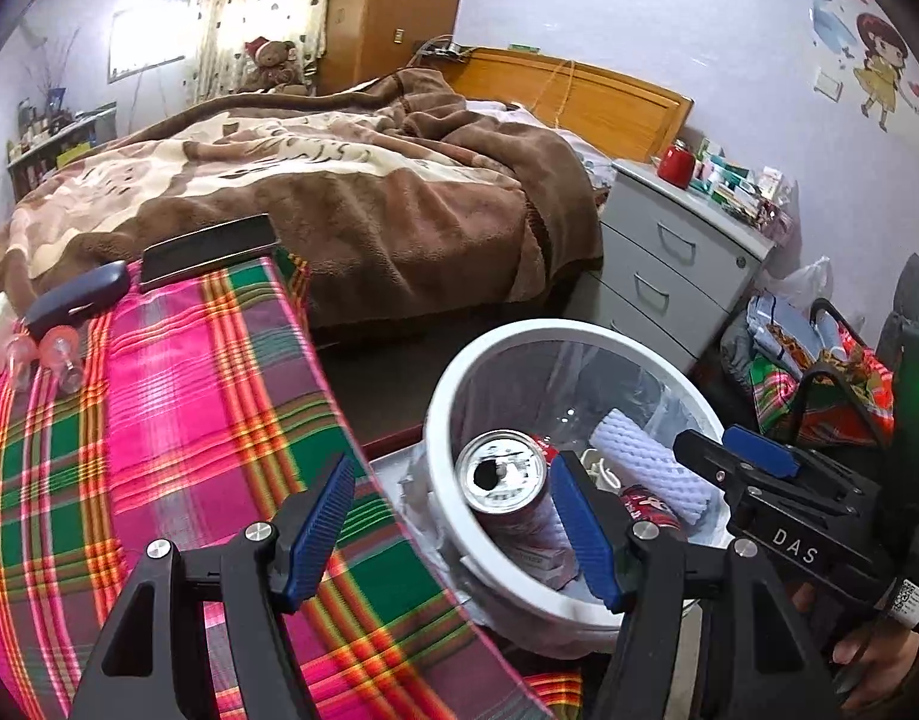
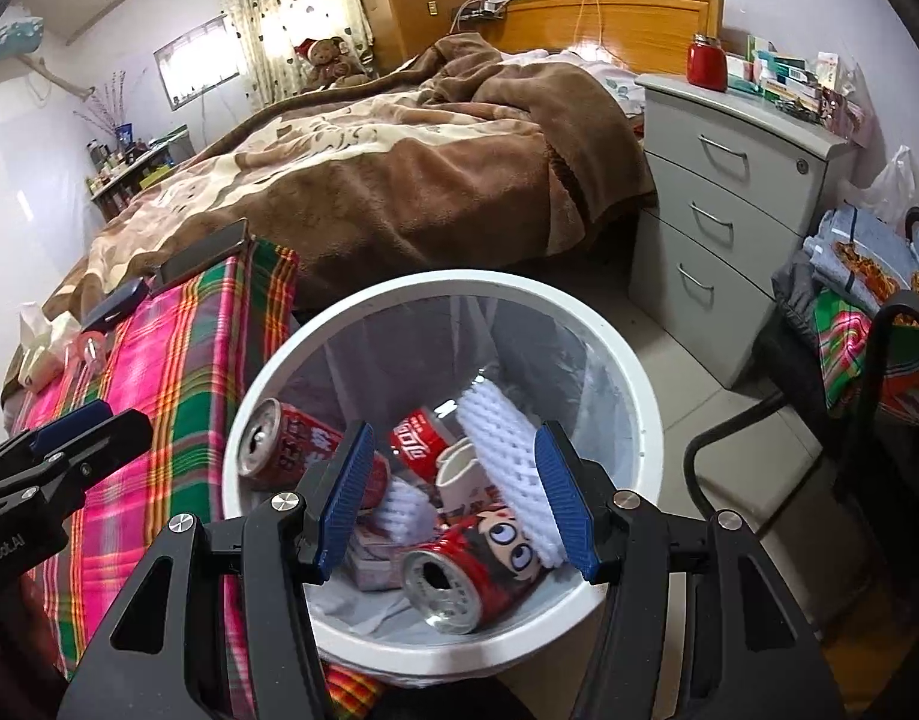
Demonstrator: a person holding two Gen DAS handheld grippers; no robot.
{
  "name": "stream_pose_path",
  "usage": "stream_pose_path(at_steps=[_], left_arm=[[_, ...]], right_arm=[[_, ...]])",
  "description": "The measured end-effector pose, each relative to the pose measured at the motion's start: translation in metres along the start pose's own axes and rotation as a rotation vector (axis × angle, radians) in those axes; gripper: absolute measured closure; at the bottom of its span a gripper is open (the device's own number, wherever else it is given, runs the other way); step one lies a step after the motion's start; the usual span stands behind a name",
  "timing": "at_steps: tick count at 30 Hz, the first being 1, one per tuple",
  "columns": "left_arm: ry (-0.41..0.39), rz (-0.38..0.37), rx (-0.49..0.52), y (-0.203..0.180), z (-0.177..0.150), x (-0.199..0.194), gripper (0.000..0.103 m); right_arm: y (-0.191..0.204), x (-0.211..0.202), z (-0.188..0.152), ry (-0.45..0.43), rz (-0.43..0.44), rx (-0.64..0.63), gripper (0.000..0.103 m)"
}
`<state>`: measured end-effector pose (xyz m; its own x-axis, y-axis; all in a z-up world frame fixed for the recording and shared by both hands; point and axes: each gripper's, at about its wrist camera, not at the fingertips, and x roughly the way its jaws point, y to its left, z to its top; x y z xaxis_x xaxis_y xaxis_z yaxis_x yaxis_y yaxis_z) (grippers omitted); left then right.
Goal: Collect trash
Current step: 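Open both tools over the wastebasket to drop the net and can, then move both tools back over the plaid cloth toward the clear plastic cups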
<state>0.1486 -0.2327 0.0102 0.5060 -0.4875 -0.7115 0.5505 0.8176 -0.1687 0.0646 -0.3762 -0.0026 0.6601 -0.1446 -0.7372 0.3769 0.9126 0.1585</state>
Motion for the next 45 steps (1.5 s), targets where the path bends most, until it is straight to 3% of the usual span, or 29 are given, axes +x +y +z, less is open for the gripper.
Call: stream_pose_path(at_steps=[23, 39, 45], left_arm=[[-0.081, 0.145, -0.133, 0.109, -0.007, -0.054, 0.036], [-0.126, 0.302, -0.276, 0.237, -0.001, -0.085, 0.036], [-0.114, 0.347, -0.317, 0.28, 0.001, -0.083, 0.036]], right_arm=[[0.088, 0.009, 0.006, -0.028, 0.137, -0.111, 0.045], [0.18, 0.037, 0.022, -0.013, 0.253, -0.269, 0.045], [0.211, 0.057, 0.025, 0.037, 0.295, -0.291, 0.045]])
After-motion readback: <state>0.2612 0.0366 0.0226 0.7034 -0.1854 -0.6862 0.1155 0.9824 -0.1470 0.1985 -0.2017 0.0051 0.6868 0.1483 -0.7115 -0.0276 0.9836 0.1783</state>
